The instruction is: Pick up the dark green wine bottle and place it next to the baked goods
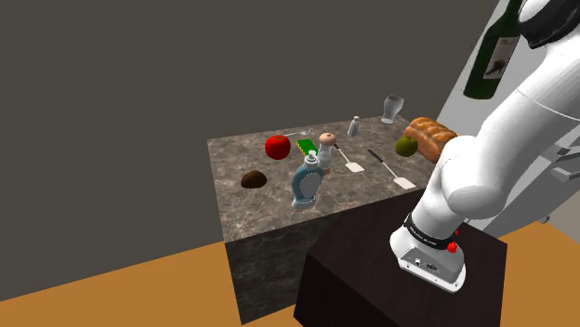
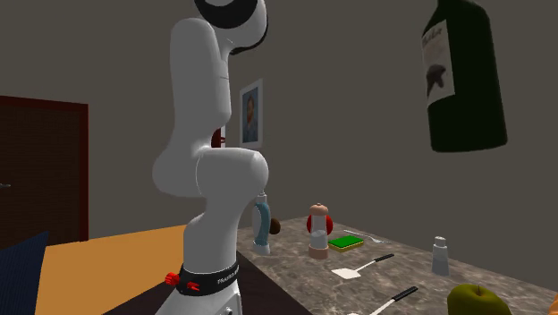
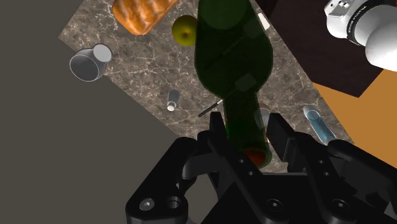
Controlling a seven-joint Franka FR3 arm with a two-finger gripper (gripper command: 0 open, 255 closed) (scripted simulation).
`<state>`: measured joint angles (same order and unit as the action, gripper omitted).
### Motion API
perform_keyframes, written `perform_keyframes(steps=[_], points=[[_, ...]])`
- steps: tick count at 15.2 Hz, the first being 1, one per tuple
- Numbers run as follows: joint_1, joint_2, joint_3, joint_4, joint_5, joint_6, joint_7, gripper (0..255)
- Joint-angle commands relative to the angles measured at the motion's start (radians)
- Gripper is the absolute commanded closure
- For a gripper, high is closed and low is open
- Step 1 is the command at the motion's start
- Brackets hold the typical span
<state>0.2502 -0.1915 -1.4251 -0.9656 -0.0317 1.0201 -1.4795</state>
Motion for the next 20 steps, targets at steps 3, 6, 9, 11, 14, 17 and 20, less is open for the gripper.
perform_keyframes(steps=[3,6,9,11,14,17,20], points=[[-0.269,-0.076,0.320,-0.181,-0.056,0.096,0.038,255],[-0.317,-0.146,0.417,-0.285,-0.110,0.149,0.077,255],[-0.352,-0.199,0.477,-0.376,-0.143,0.197,0.102,255],[-0.371,-0.229,0.505,-0.432,-0.160,0.227,0.115,255],[-0.395,-0.269,0.537,-0.510,-0.181,0.270,0.132,255],[-0.415,-0.303,0.559,-0.582,-0.198,0.311,0.144,255],[-0.433,-0.333,0.574,-0.649,-0.213,0.351,0.155,255]])
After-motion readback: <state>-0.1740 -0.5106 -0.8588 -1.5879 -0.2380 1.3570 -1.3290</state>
